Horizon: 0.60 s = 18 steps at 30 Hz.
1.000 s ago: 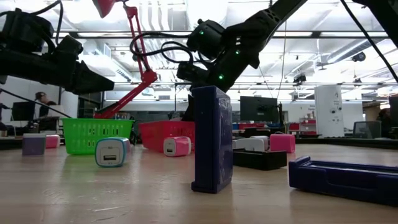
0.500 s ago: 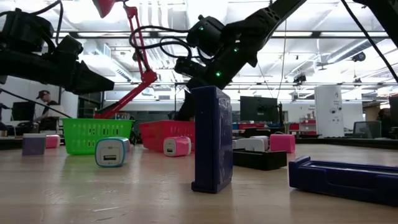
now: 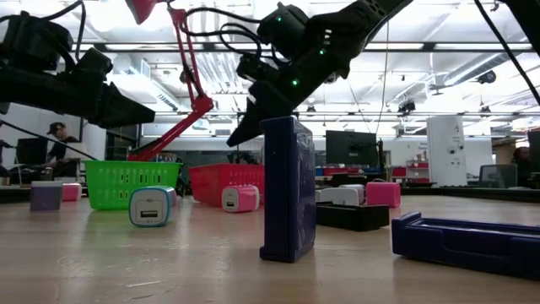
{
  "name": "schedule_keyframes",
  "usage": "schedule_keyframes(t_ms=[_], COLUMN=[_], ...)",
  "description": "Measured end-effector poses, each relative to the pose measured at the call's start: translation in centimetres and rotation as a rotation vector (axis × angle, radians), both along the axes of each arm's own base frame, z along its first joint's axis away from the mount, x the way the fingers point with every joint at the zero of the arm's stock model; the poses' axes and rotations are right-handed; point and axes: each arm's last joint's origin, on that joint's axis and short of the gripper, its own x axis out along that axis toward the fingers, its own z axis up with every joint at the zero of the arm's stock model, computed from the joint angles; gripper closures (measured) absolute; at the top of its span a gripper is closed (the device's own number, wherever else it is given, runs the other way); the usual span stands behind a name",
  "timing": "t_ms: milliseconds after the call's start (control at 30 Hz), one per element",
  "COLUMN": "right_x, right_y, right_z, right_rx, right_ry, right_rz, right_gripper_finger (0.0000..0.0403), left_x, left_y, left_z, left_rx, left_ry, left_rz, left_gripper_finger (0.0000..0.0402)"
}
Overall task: Pick & Place Office items
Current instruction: Put the right pink charger adapter into the red bin
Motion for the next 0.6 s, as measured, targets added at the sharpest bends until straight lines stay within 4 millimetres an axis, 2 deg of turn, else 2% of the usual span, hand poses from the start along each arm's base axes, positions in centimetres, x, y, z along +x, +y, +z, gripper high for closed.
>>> schedule_keyframes(t_ms=[333,467,600], right_x=[-1.4,-3.1,-5.6], right_y=[2.0,3.6,5.4], right_z=[0.9,0.6,-0.6], right_rx=[-0.074,-0.085,-0.134], right_ry=[-0.040,-0.111,-0.136], right_rz=[-0.077,-0.108,-0.196], right_gripper_finger=[0.0202,0.0202,0.0202], left_x=[0.0,0.0,0.0], left_y=[0.0,0.0,0.0], left_z=[0.0,0.0,0.0], left_rx=[0.000,0.000,-0.002], left_ry=[0.000,0.001,0.003], left_rz=[0.000,0.000,0.000], left_gripper_finger=[0.0145,0.0145,0.0145])
